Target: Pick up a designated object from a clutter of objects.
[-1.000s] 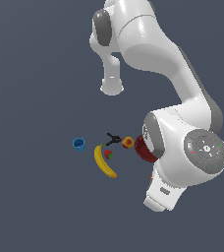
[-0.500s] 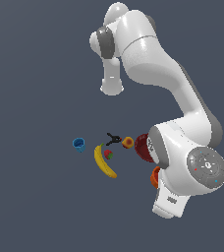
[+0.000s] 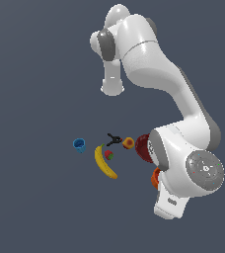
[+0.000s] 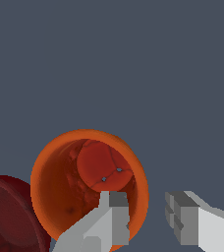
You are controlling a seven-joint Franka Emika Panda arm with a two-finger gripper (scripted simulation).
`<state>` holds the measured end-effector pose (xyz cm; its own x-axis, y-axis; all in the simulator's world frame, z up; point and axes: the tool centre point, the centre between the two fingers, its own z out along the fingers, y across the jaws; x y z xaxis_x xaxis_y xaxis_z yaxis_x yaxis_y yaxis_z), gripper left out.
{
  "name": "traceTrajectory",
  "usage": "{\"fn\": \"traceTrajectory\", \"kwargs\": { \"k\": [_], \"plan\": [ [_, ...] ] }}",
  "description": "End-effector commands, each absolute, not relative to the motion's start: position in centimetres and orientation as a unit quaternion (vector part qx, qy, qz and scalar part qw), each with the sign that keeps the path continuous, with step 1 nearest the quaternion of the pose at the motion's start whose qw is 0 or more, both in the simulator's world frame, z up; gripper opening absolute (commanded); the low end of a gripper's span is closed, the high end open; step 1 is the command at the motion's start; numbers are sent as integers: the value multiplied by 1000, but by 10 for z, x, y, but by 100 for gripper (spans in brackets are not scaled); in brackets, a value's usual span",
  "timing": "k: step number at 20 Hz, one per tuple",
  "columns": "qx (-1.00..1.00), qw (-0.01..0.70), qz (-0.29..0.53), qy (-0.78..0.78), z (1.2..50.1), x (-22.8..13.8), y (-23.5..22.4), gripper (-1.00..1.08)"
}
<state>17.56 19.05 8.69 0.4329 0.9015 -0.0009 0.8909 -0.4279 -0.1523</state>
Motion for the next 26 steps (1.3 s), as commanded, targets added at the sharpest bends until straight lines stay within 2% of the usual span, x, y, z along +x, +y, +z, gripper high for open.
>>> {"fn": "traceTrajectory", "kwargs": {
  "k": [1, 6, 7, 19, 26],
  "plan": [
    [-844, 65, 42, -532, 76, 174, 191, -12],
    [-843, 65, 41, -532, 66, 172, 192, -12],
    [-843, 65, 41, -532, 66, 172, 192, -100],
    [-844, 65, 41, -531, 67, 172, 192, -100],
    [-855, 60, 36, -514, 86, 172, 188, -100]
  ]
}}
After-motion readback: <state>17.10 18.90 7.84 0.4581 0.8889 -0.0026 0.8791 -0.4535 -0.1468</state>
